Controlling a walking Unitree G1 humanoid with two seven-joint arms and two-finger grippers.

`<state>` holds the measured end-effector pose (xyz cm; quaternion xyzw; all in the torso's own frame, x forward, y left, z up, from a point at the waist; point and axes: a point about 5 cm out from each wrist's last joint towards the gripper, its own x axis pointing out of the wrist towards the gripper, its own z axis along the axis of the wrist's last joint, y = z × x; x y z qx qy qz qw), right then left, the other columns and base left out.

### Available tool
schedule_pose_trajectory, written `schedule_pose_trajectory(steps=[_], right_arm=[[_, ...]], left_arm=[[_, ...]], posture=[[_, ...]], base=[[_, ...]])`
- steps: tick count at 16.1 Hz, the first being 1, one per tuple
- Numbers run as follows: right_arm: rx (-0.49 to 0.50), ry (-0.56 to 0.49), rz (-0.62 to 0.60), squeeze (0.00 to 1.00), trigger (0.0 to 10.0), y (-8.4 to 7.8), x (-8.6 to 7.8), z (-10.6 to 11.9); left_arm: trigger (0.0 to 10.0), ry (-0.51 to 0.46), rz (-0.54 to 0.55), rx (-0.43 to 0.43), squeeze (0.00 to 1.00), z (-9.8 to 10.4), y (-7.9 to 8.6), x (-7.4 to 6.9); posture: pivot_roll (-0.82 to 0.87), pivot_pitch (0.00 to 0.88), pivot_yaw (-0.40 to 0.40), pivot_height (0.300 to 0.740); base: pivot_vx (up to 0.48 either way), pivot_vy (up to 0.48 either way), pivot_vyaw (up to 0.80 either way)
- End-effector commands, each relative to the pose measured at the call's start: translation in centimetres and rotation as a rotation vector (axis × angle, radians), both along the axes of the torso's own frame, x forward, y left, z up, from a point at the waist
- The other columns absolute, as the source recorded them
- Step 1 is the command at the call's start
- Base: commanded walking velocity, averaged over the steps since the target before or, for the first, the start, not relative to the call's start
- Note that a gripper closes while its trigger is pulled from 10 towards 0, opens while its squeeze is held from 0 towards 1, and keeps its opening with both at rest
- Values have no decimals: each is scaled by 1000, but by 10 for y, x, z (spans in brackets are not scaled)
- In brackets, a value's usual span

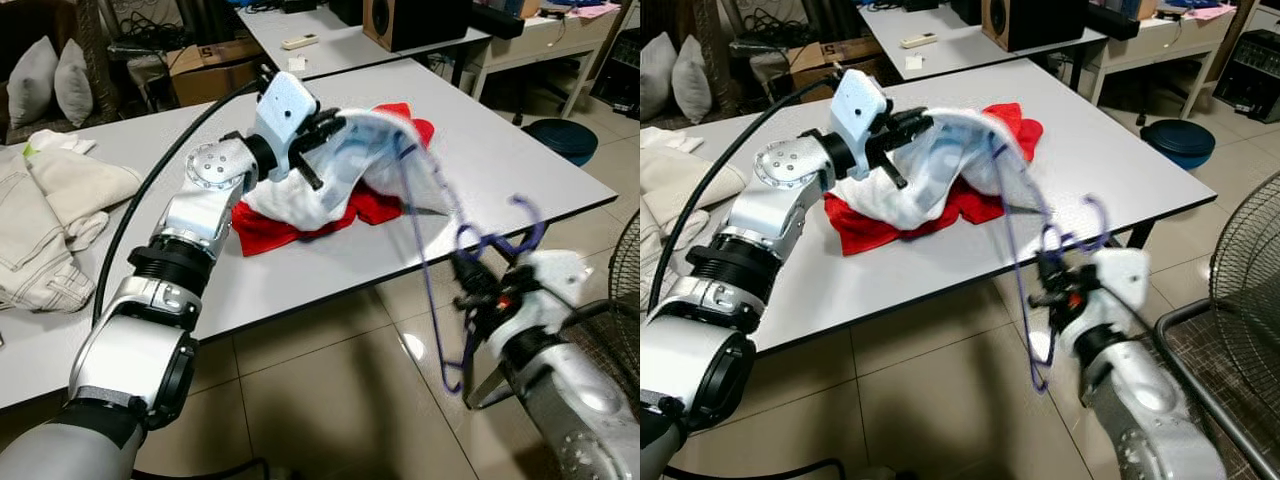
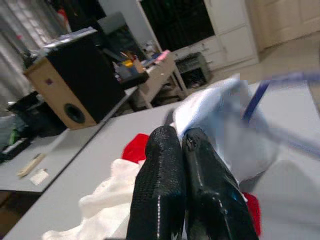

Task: Hang hanger

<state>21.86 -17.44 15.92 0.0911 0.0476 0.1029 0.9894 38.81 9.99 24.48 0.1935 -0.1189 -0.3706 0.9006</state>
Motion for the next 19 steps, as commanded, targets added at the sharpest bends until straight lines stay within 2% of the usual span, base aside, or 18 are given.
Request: schedule_pose_trajectory(steps=[1, 3, 4, 6, 8, 10, 11, 13, 15, 19], right_arm=[[15, -56, -26, 0, 10000, -4, 0, 11], [-1, 39, 21, 0, 10000, 0, -1, -1], [-50, 154, 105, 0, 10000, 9, -7, -19], [-31, 178, 181, 0, 10000, 20, -13, -23], [-39, 144, 252, 0, 10000, 25, -22, -18], [-22, 68, 231, 0, 10000, 16, -27, -6], [-17, 30, 257, 0, 10000, 12, -33, 2], [-53, 22, 345, 0, 10000, 11, -45, 7], [-45, -8, 435, 0, 10000, 16, -54, 13], [-28, 3, 504, 0, 10000, 26, -57, 12]], left_arm=[[0, -73, 23, -28, 0, 19, 4, 1], [0, -77, 11, -35, 0, 20, 1, 0], [0, -67, -8, -41, 0, 17, -4, -2], [0, -63, -10, -48, 0, 15, -9, -4], [0, -25, 11, -50, 0, 9, -15, -2], [0, 45, 102, -7, 0, -7, -14, 4], [0, 84, 129, 19, 0, -16, -14, 6], [0, 127, 170, 0, 0, -20, -14, 9], [0, 111, 189, 9, 0, -17, -13, 11], [0, 58, 222, 39, 0, -10, -10, 13]], posture=[[-159, 0, 121, 740], [-159, 0, 119, 740], [-158, 0, 118, 740], [-150, 0, 112, 740], [-142, 0, 108, 740], [-140, 0, 111, 740], [-143, 0, 116, 740], [-149, 0, 126, 740], [-153, 0, 131, 740], [-148, 0, 123, 740]], base=[[0, 0, 0], [0, 0, 0], [0, 0, 0], [0, 0, 0], [0, 0, 0], [0, 0, 0], [0, 0, 0], [0, 0, 0], [0, 0, 0], [0, 0, 0]])
